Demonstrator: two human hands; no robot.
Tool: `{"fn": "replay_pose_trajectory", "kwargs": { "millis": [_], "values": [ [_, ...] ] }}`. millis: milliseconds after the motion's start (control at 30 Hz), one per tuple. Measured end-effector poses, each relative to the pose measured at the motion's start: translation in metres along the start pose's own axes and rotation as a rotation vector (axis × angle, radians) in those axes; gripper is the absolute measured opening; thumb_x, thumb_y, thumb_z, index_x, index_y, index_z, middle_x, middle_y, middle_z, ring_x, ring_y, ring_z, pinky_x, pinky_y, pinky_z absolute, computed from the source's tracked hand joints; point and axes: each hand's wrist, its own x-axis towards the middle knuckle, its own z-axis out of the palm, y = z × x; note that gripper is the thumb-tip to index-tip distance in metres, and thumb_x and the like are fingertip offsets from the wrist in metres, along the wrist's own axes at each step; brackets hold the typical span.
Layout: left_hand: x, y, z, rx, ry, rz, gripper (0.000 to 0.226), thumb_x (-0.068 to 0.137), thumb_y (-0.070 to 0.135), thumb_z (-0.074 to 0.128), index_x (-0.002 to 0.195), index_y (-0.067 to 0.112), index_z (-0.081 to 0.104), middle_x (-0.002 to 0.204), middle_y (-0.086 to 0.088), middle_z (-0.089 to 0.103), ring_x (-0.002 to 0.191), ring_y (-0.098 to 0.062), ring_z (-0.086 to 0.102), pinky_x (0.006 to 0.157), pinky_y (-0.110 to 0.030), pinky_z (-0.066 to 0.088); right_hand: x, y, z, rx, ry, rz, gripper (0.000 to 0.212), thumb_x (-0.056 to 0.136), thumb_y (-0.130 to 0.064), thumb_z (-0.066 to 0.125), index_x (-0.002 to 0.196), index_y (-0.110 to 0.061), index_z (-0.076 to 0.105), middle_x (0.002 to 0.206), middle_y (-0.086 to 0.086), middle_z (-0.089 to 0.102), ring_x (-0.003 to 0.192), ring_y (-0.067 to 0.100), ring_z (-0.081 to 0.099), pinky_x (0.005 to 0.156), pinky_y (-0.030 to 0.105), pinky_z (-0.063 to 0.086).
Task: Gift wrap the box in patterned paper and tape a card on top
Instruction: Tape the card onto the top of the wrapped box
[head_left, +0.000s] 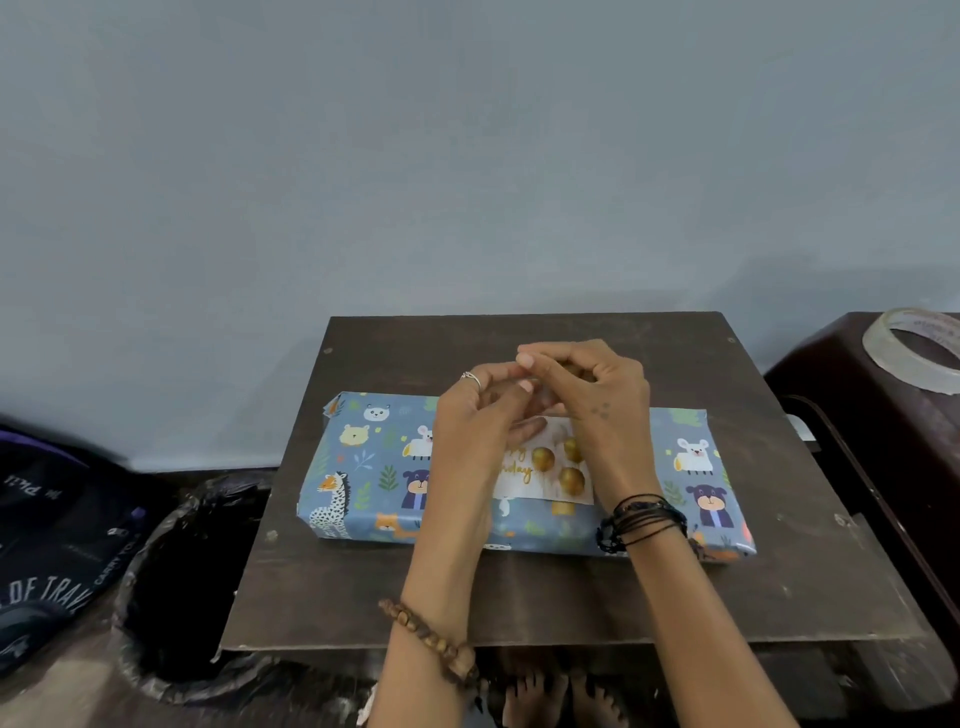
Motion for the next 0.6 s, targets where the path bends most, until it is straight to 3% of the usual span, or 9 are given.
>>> {"fn": "replay_pose_trajectory", "kwargs": {
  "millis": [67, 200, 433, 500, 600],
  "values": [
    [0.0, 0.004, -0.004, -0.037, 0.064, 0.031, 0.017, 0.093, 0.003, 0.05, 0.089, 0.01, 0.065, 0.078, -0.002, 0.068, 0.074, -0.007, 0.069, 0.066, -0.017, 0.055, -0.002, 0.0, 0.012, 0.037, -0.044, -0.031, 0.014, 0.083, -0.016, 0.067, 0.092, -0.025, 0.074, 0.094, 0.001, 0.064, 0.09, 0.01, 0.063, 0.081, 0.028, 0.053],
    [-0.001, 0.014, -0.023, -0.059, 0.223, 0.088, 0.017, 0.093, 0.003, 0.048, 0.089, 0.009, 0.064, 0.086, -0.007, 0.069, 0.079, -0.011, 0.068, 0.069, -0.019, 0.056, -0.01, -0.008, 0.043, 0.134, -0.127, -0.116, 0.027, 0.088, -0.003, 0.059, 0.102, -0.023, 0.069, 0.097, -0.001, 0.067, 0.095, 0.009, 0.064, 0.086, 0.024, 0.051],
    [-0.012, 0.037, -0.092, -0.123, 0.43, 0.101, 0.013, 0.093, 0.005, 0.05, 0.092, 0.006, 0.062, 0.085, -0.01, 0.068, 0.077, -0.016, 0.068, 0.066, -0.019, 0.055, -0.032, -0.03, 0.107, 0.147, -0.314, -0.144, 0.022, 0.092, -0.005, 0.054, 0.105, -0.014, 0.069, 0.104, 0.0, 0.07, 0.1, 0.01, 0.064, 0.092, 0.031, 0.051],
    [-0.024, 0.038, -0.117, -0.145, 0.476, 0.097, 0.013, 0.093, 0.005, 0.049, 0.095, 0.004, 0.062, 0.084, -0.01, 0.068, 0.077, -0.016, 0.067, 0.067, -0.019, 0.055, -0.045, -0.037, 0.13, 0.091, -0.362, -0.123, 0.02, 0.09, -0.004, 0.056, 0.101, -0.011, 0.072, 0.102, -0.001, 0.065, 0.097, 0.004, 0.062, 0.091, 0.023, 0.049],
    [-0.043, 0.034, -0.157, -0.214, 0.566, 0.107, 0.013, 0.093, 0.003, 0.048, 0.098, 0.002, 0.06, 0.088, -0.012, 0.069, 0.078, -0.018, 0.067, 0.067, -0.023, 0.055, -0.068, -0.049, 0.168, -0.079, -0.492, -0.146, 0.022, 0.089, -0.002, 0.056, 0.096, -0.013, 0.074, 0.089, -0.007, 0.052, 0.081, -0.008, 0.053, 0.076, 0.004, 0.041]
  ]
}}
